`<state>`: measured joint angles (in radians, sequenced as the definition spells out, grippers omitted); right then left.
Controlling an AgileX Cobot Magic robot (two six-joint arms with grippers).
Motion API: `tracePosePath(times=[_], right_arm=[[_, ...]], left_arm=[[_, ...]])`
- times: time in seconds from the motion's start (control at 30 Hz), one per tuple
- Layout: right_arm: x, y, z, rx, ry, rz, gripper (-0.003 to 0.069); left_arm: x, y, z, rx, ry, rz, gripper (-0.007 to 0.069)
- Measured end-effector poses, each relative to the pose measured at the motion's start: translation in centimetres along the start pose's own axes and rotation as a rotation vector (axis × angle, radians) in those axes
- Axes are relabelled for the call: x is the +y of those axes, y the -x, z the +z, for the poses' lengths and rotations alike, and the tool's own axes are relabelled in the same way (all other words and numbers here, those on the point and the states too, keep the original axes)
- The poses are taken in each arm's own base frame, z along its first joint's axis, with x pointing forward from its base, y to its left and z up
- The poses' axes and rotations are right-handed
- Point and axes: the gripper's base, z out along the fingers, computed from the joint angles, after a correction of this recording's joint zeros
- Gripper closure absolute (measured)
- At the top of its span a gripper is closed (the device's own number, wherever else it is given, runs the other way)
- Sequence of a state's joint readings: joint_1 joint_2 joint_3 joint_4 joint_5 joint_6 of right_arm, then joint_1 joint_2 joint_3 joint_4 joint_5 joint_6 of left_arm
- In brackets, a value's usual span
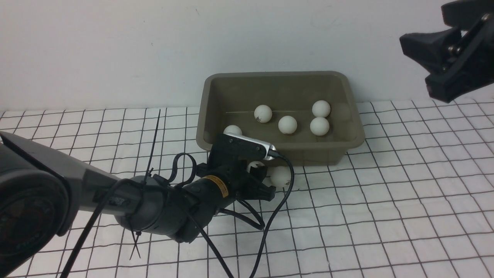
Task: Put the table tennis balls into the box on the white checkered tablecloth.
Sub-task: 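Reach for and grasp a ping pong ball on the table beside the basket, then drop the ball into the bin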
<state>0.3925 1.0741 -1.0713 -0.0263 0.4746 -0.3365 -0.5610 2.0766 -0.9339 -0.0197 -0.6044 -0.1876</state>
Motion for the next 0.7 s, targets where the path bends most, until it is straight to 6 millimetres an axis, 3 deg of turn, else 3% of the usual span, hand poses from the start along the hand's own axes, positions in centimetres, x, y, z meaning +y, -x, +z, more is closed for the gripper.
tracePosePath(times=[0.2, 0.57, 0.7], right_arm=[[0.0, 0.0, 0.0, 0.0, 0.0, 0.0, 0.0216], [0.0, 0.1, 0.0, -0.007, -0.003, -0.001, 0.0216], [0.0, 0.1, 0.0, -0.007, -0.003, -0.001, 0.0216]], left_arm=[[-0.1, 0.8, -2.0, 0.025, 0.005, -0.001, 0.0312], [-1.8, 5.8, -7.2, -0.086, -0.086, 0.068, 0.0312], [-1.7, 6.9, -7.6, -0.171, -0.11, 0.086, 0.0312]])
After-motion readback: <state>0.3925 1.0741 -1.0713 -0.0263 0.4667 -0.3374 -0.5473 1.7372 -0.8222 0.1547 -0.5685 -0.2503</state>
